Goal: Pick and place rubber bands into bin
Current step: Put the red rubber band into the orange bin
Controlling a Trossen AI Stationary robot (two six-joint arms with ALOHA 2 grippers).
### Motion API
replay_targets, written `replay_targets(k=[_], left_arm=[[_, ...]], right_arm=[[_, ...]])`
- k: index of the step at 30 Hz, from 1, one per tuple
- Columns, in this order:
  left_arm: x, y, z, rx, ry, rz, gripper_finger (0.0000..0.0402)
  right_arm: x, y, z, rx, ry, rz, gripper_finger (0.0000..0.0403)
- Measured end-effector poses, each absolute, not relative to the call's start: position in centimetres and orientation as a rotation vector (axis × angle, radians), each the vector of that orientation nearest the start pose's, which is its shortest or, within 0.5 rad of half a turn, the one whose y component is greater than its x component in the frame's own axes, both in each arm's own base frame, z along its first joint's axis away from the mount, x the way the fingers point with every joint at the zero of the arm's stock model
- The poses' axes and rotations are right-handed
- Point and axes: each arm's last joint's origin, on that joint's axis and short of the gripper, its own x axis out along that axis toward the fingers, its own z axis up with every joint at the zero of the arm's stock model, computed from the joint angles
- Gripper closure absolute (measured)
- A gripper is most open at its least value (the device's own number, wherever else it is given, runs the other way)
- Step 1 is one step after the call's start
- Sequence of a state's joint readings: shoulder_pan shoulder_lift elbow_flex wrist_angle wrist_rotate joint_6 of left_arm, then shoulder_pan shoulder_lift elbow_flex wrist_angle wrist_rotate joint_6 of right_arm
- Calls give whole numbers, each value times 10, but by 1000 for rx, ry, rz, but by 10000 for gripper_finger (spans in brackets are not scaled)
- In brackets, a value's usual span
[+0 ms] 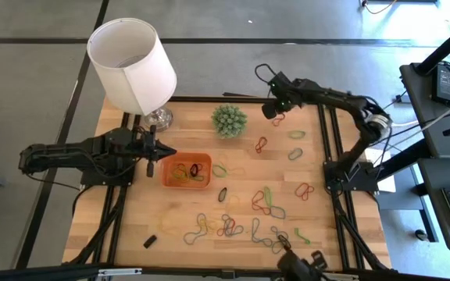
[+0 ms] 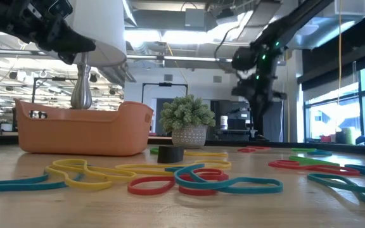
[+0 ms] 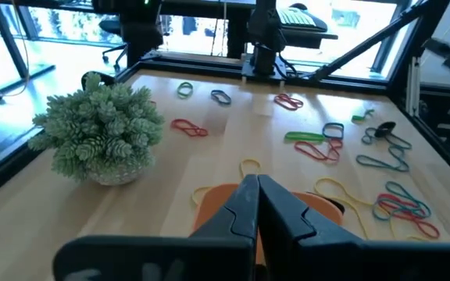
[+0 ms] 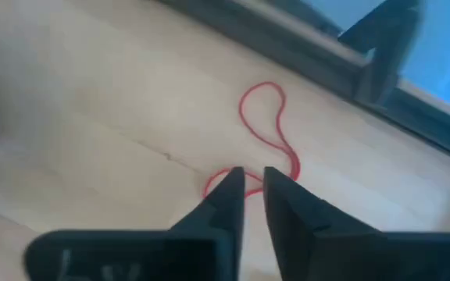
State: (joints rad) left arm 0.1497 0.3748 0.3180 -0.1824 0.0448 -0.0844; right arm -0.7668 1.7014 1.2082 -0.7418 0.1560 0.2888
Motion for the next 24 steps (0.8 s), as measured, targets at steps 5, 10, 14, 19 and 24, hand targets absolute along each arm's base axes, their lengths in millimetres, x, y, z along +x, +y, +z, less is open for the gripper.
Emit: replay_targets(k=[5,10,14,19,24], left_arm=[[116,16,225,-169,214,118,400],[116,16,226,-174,196,122,400],[116,16,226,-187,196,123,400],[116,16,226,-219,194,128,400],[116,17,226,-218,193,139,400]], right_arm=[[235,-251,179,580,1223,-920,289],[231,-272,156,524,1245,-894,250],[222,-286,144,557,1238,-883,243],[215,-291,133,602,1280,-841,256],[218,-286,125,592,1310,-796,315]])
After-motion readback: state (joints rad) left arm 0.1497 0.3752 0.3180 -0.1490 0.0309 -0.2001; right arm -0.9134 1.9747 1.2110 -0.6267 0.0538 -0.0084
